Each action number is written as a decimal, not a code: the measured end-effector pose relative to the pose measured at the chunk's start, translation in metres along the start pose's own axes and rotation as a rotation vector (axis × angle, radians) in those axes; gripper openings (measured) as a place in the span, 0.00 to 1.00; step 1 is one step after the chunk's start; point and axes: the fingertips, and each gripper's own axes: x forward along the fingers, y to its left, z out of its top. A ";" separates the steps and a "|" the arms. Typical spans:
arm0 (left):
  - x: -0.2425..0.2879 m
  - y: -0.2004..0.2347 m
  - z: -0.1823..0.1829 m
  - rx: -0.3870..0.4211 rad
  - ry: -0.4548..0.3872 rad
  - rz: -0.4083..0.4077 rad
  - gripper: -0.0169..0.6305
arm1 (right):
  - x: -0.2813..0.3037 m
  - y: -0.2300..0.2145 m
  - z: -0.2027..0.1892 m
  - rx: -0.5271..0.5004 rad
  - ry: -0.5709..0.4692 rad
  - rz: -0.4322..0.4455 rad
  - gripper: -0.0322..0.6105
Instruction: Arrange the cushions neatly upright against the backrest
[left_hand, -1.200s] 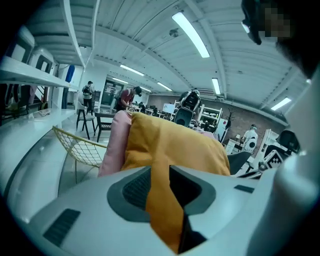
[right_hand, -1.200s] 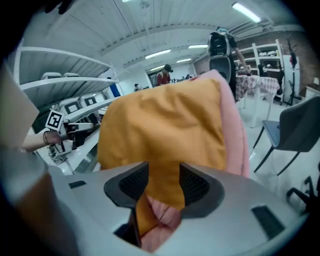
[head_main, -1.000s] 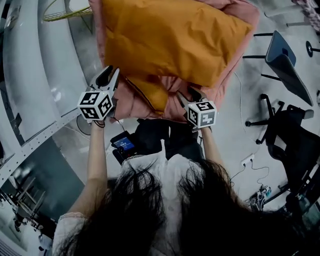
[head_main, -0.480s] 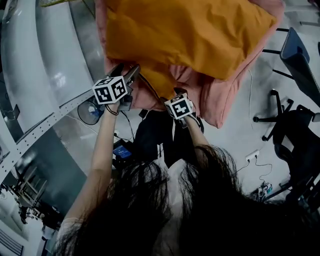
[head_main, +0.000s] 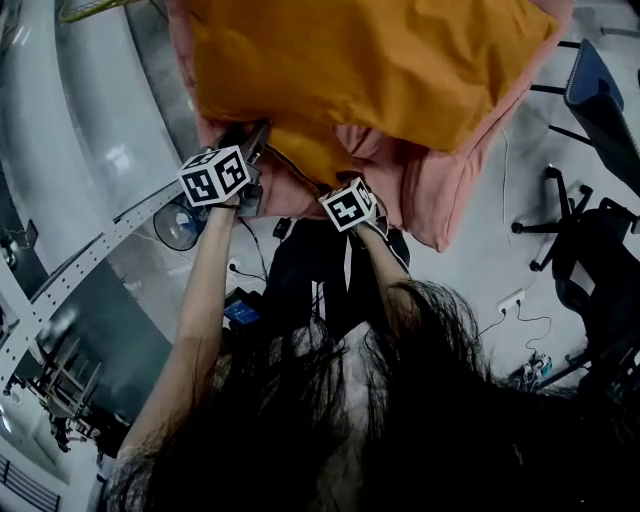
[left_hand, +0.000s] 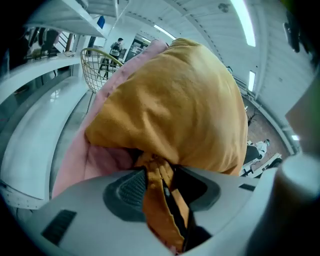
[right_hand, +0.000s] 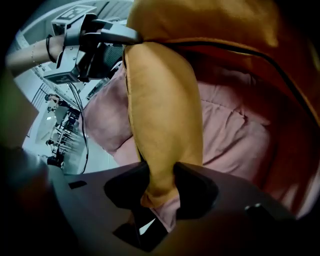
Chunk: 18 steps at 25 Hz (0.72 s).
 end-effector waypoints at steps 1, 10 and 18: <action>-0.002 -0.001 -0.002 0.009 0.007 0.014 0.31 | -0.005 0.000 -0.002 -0.021 0.005 0.011 0.30; -0.039 -0.022 -0.036 -0.121 0.063 0.027 0.23 | -0.050 -0.002 -0.035 -0.195 0.090 0.056 0.24; -0.080 -0.027 -0.093 -0.395 0.177 -0.012 0.23 | -0.098 0.013 -0.064 -0.340 0.250 0.207 0.23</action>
